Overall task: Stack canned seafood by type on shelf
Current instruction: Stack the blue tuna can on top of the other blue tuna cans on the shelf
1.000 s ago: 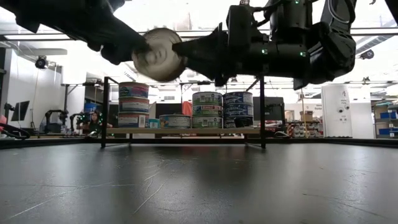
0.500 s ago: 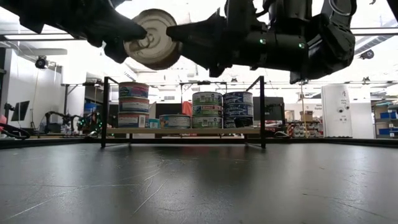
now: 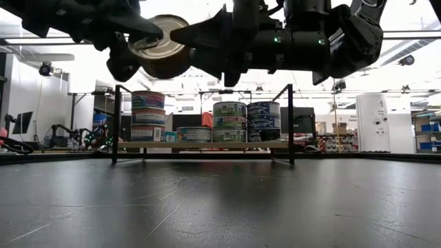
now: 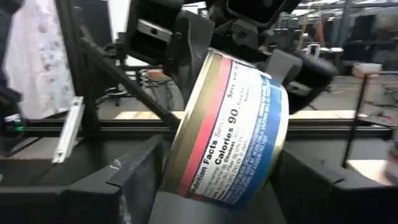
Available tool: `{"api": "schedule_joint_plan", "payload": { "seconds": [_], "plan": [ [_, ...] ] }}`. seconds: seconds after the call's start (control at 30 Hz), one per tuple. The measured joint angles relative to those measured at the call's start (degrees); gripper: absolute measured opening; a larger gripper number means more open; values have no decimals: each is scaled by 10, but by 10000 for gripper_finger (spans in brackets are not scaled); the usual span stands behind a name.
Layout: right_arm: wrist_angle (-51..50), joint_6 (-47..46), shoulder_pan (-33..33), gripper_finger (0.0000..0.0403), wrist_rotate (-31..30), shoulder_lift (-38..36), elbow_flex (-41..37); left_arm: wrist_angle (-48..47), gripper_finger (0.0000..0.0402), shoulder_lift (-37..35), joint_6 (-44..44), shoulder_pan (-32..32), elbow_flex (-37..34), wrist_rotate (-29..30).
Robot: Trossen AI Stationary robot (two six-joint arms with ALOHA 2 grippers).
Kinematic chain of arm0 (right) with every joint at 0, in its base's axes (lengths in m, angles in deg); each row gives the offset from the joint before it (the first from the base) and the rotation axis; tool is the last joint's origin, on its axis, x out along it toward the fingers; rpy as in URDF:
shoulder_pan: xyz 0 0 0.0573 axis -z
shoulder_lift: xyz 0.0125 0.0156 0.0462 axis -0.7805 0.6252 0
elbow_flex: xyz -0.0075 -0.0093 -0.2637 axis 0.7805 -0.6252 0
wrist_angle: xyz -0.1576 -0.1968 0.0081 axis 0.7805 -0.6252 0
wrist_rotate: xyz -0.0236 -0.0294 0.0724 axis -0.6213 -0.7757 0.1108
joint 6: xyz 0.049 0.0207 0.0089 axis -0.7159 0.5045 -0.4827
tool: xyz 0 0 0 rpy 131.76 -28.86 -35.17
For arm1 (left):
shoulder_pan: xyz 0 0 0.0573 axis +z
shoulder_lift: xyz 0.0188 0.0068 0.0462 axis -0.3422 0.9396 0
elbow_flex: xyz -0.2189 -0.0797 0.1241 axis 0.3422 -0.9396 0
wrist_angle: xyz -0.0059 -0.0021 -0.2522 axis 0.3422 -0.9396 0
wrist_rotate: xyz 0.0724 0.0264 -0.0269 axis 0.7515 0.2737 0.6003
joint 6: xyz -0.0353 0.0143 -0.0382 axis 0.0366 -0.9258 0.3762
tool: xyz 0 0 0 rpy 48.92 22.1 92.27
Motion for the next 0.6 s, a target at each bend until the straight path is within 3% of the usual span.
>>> {"api": "schedule_joint_plan", "payload": {
  "seconds": [0.3,0.47,0.6],
  "plan": [
    [-50,45,-9,318,-38,-19,-6,-38,172,-27,141,1,1,-1],
    [-118,62,-18,326,-76,-48,2,-54,172,-58,181,1,0,-8],
    [-161,137,-41,317,-101,-76,7,-57,172,-81,251,4,-2,-9]
  ]
}}
